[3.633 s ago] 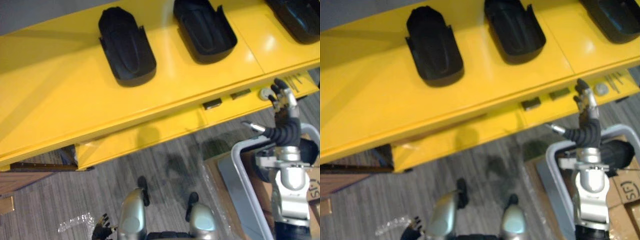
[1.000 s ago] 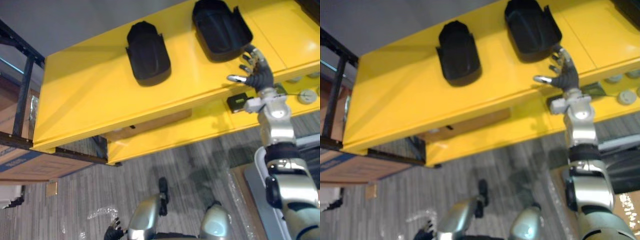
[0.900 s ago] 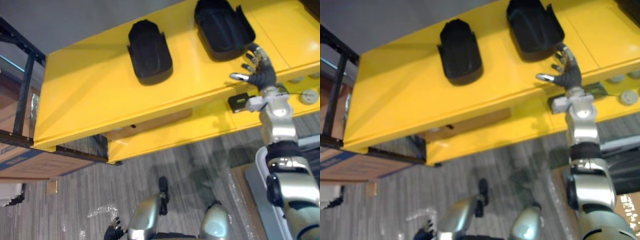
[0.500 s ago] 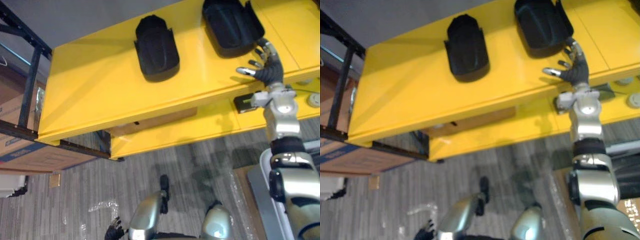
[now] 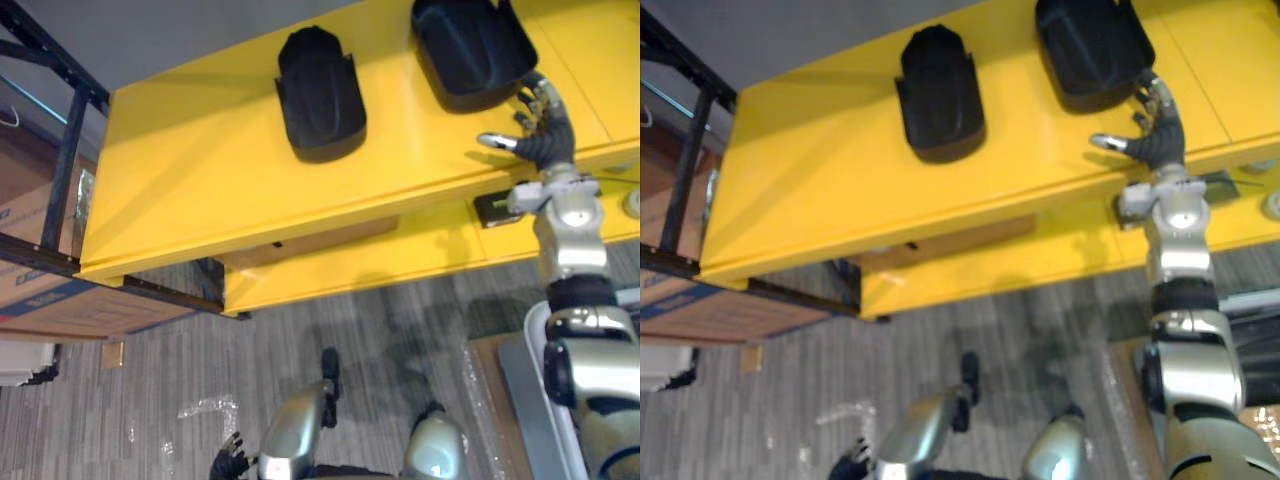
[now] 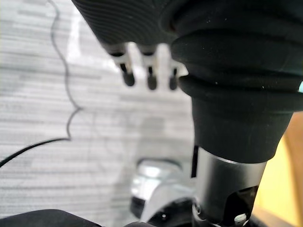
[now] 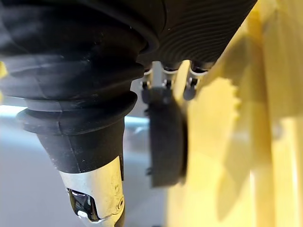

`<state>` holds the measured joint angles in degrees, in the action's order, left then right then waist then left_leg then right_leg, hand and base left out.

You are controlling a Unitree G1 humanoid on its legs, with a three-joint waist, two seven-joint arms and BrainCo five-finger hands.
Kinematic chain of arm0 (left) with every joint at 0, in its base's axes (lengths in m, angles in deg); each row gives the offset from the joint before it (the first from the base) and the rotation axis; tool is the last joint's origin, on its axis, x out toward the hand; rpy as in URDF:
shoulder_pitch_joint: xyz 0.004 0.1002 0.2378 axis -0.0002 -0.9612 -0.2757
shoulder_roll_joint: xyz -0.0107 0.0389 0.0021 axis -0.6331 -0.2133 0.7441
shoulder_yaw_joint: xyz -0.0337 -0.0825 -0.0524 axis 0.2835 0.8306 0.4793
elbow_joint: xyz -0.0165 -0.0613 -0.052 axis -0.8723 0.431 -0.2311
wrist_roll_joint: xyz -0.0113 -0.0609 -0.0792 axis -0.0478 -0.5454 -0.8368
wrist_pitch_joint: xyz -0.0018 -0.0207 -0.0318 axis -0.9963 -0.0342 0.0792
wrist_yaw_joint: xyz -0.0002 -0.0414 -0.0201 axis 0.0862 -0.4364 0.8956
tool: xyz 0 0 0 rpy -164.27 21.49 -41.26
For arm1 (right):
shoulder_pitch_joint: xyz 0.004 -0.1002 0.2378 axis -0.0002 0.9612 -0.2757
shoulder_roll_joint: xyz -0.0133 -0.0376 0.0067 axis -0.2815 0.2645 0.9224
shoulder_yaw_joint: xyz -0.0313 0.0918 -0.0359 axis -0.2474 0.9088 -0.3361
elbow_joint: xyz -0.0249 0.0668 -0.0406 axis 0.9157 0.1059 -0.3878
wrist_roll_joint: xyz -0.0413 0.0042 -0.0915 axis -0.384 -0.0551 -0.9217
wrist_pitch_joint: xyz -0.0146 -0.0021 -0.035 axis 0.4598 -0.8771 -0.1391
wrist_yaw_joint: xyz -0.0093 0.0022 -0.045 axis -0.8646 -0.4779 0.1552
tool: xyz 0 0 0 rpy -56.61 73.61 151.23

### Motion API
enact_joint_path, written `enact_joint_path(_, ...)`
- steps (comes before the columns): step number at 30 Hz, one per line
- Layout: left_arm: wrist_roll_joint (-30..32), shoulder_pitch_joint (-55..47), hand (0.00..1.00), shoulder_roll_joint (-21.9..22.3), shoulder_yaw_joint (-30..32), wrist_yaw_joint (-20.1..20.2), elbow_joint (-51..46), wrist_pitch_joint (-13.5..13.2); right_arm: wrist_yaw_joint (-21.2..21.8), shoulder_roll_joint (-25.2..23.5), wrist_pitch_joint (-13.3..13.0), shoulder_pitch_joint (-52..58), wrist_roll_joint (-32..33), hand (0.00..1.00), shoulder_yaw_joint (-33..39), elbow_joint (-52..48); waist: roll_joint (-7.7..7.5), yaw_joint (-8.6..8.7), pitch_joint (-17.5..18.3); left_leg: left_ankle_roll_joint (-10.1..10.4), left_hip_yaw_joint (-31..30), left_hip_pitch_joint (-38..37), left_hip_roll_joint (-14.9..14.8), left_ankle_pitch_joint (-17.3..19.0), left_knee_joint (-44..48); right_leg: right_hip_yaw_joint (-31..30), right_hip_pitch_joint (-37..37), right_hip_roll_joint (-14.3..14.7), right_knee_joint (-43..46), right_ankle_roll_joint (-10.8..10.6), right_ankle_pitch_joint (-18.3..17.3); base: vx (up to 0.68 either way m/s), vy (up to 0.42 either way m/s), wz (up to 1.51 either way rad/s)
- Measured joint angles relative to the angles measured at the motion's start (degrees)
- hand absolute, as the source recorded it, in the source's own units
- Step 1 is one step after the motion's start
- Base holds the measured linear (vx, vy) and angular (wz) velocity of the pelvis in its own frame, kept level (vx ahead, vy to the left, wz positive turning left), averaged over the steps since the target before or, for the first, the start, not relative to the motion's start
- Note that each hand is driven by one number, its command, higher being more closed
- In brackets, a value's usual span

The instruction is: Walk over and take plastic housings, then place them on the shelf

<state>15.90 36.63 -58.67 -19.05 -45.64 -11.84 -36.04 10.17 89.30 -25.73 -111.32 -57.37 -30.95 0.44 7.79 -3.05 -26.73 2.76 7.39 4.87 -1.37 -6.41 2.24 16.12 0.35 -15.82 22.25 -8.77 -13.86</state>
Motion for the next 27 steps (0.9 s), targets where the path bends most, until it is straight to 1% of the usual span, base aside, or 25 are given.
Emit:
enact_joint_path(1,0.34,-0.25,0.00,0.04,0.68,-0.08,0.03,-0.22,-0.27,-2.58,0.51,3.63,-0.20,0.00,0.64,-6.25,-1.05,0.56,0.53,0.09,1.08,-1.14,-0.40,-0.05,-1.13,-0.43,0.79,0.71,-1.74,0.00,0.61,0.11,-0.030,-0.34)
enact_joint_path(2,0.54,-0.60,0.00,0.05,1.71,-0.21,0.04,-0.42,-0.76,-5.26,0.85,7.54,-0.19,0.00,1.14,-11.58,-2.53,0.99,1.56,0.28,1.76,-2.03,-0.84,-0.17,-2.46,-0.86,1.38,1.19,-3.61,0.00,1.42,0.12,-0.013,-0.36)
enact_joint_path(3,0.74,-0.65,0.00,-0.02,2.01,-0.27,0.15,-0.42,-0.91,-6.26,0.88,9.59,-0.22,0.00,1.38,-13.76,-3.31,1.37,2.20,0.37,2.29,-2.38,-1.11,-0.23,-3.11,-0.98,1.79,1.66,-4.61,0.03,1.96,0.14,-0.001,-0.38)
enact_joint_path(4,1.86,-0.78,0.00,-0.12,2.47,-0.33,0.17,-0.45,-1.00,-7.61,0.94,12.57,-0.23,0.00,1.90,-16.52,-4.60,1.67,3.15,0.55,2.83,-3.09,-1.42,-0.35,-4.28,-1.71,2.14,2.21,-6.21,0.01,2.64,0.14,0.013,-0.41)
enact_joint_path(5,2.97,-1.42,0.00,-1.00,3.59,-0.48,0.43,-0.45,-1.59,-9.99,1.02,17.09,-0.18,0.00,3.24,-19.95,-6.82,2.24,4.94,0.80,4.38,-4.33,-1.83,-0.51,-6.06,-2.41,2.94,3.03,-8.81,-0.03,3.84,0.17,0.017,-0.45)
enact_joint_path(6,3.66,-1.83,0.00,-1.38,3.85,-0.55,0.55,-0.45,-2.15,-10.86,1.05,18.73,-0.18,0.00,3.83,-21.00,-7.66,2.55,5.64,0.88,4.66,-4.95,-1.91,-0.57,-6.80,-2.74,3.34,3.24,-9.79,-0.10,4.23,0.14,0.021,-0.43)
enact_joint_path(7,5.06,-1.91,0.00,-2.06,3.87,-0.94,1.22,-0.43,-3.39,-12.13,1.06,21.99,-0.25,0.00,5.53,-22.64,-9.25,3.22,7.01,1.11,5.73,-5.54,-2.01,-0.33,-6.84,-3.56,4.05,3.47,-11.33,-0.31,5.07,0.15,0.037,-0.39)
enact_joint_path(8,7.10,-1.92,0.00,-2.19,3.89,-1.68,1.90,-0.43,-4.90,-13.02,1.11,24.66,-0.02,0.00,7.17,-24.00,-10.05,3.69,8.18,1.41,6.96,-6.25,-2.46,0.17,-6.85,-4.30,4.65,4.00,-12.70,-0.49,6.39,0.10,0.039,-0.42)
enact_joint_path(10,9.56,-1.94,0.00,-2.16,3.92,-2.92,2.40,-0.43,-6.79,-14.15,1.13,28.28,0.37,0.00,9.46,-26.02,-10.62,3.88,9.66,1.60,9.40,-7.76,-3.45,0.93,-6.90,-6.47,4.89,5.02,-14.16,-0.24,8.49,0.06,0.043,-0.67)
enact_joint_path(12,12.34,-2.56,0.00,-2.33,3.80,-3.37,2.55,-0.36,-9.14,-14.98,1.10,31.86,0.40,0.00,11.99,-27.57,-10.91,4.41,11.18,2.02,12.22,-9.12,-4.16,1.65,-7.00,-8.76,4.77,5.73,-15.10,-0.30,9.81,0.02,0.041,-0.76)
enact_joint_path(14,14.16,-3.03,0.00,-2.68,3.50,-3.86,3.68,-0.15,-11.13,-15.71,1.10,35.48,1.44,0.00,14.80,-27.75,-11.18,5.91,12.76,2.27,14.93,-10.13,-4.52,2.46,-7.28,-11.39,4.27,6.42,-15.90,-0.06,10.32,-0.03,0.027,-0.79)
enact_joint_path(15,15.48,-3.00,0.00,-3.04,3.19,-3.92,4.83,0.21,-12.45,-16.38,1.25,38.04,1.29,0.00,16.93,-27.76,-11.28,6.75,13.96,2.74,17.39,-10.43,-4.72,3.11,-7.31,-13.61,2.91,6.68,-16.06,-0.02,10.34,-0.06,0.018,-1.01)
enact_joint_path(16,15.97,-3.01,0.00,-3.29,2.95,-3.77,5.30,0.32,-13.40,-16.76,1.47,39.49,1.23,0.00,18.22,-27.76,-11.31,7.43,14.12,2.93,19.03,-11.10,-4.88,3.27,-7.33,-15.40,2.39,6.89,-16.21,0.01,10.36,-0.07,0.001,-1.24)
enact_joint_path(17,16.28,-2.95,0.00,-4.11,1.25,-3.58,6.29,0.82,-14.41,-17.06,2.13,42.09,1.34,0.00,20.23,-27.69,-11.10,8.95,14.87,3.02,21.62,-11.63,-5.14,3.31,-7.34,-17.49,1.63,7.02,-16.96,0.39,10.60,-0.05,-0.008,-1.00)
enact_joint_path(18,16.35,-2.80,0.00,-4.39,0.55,-3.50,6.84,1.28,-15.00,-17.06,2.52,43.62,1.34,0.00,21.24,-27.58,-10.83,9.92,15.05,3.05,22.51,-11.92,-5.33,3.31,-7.35,-18.29,1.42,7.27,-17.21,0.63,10.86,-0.06,-0.025,-0.91)
enact_joint_path(19,17.15,-2.69,0.00,-4.70,-0.98,-3.32,7.66,2.24,-16.20,-17.18,3.29,47.03,1.32,0.00,23.22,-26.95,-10.34,11.94,15.54,3.26,24.10,-12.44,-5.60,3.32,-7.36,-19.68,0.83,7.92,-17.53,0.77,11.29,-0.06,-0.034,-0.80)
enact_joint_path(20,17.76,-2.66,0.00,-4.71,-1.43,-3.26,8.23,2.85,-17.18,-17.71,3.62,50.42,1.58,0.00,25.23,-25.79,-10.46,13.40,15.87,3.49,26.26,-13.21,-5.75,3.43,-7.37,-21.42,0.35,8.53,-17.87,0.81,11.49,-0.06,-0.037,-0.79)
enact_joint_path(21,17.79,-2.64,0.00,-4.79,-1.85,-3.24,8.72,3.23,-17.38,-18.16,3.64,51.91,2.06,0.00,26.10,-24.98,-10.23,13.97,16.44,3.69,27.02,-13.45,-5.84,3.51,-7.38,-22.32,0.01,8.85,-17.98,0.81,11.63,-0.05,-0.030,-0.82)
enact_joint_path(23,17.83,-2.87,0.00,-5.36,-4.18,-2.86,9.67,5.36,-18.27,-21.24,3.49,58.05,4.10,0.00,28.59,-22.32,-10.07,16.44,17.73,4.17,29.83,-15.03,-6.21,3.71,-7.38,-24.54,-0.35,9.31,-18.04,0.81,11.76,-0.03,-0.026,-0.63)
enact_joint_path(24,17.83,-3.08,0.00,-5.50,-4.71,-2.83,9.79,5.80,-18.30,-22.17,3.41,59.65,4.78,0.00,28.89,-21.80,-10.02,16.77,18.21,4.23,30.24,-15.23,-6.23,3.75,-7.38,-24.85,-0.40,9.36,-17.99,0.79,11.75,-0.03,-0.029,-0.44)
enact_joint_path(25,17.82,-3.29,0.00,-5.87,-5.50,-2.73,9.79,6.36,-18.29,-24.19,3.09,62.66,5.55,0.00,29.24,-20.98,-10.25,17.40,18.86,4.41,31.12,-15.65,-6.27,3.90,-7.38,-25.76,-0.60,9.56,-17.99,0.70,11.78,-0.03,-0.029,-0.32)
enact_joint_path(26,17.96,-3.70,0.00,-6.25,-5.89,-2.40,9.78,6.48,-18.19,-26.19,2.78,64.73,7.20,0.00,28.95,-20.51,-10.64,17.96,19.42,4.44,31.77,-15.83,-6.43,3.99,-7.38,-26.01,-0.67,9.50,-17.98,0.76,11.71,-0.04,-0.029,-0.29)
enact_joint_path(27,17.95,-4.02,0.00,-6.40,-6.01,-2.31,9.78,6.47,-18.19,-27.24,2.46,65.66,7.47,0.00,28.50,-20.44,-10.78,18.15,19.87,4.43,32.23,-15.82,-6.37,4.07,-7.38,-26.05,-0.96,9.47,-17.97,0.75,11.72,-0.05,-0.028,-0.27)
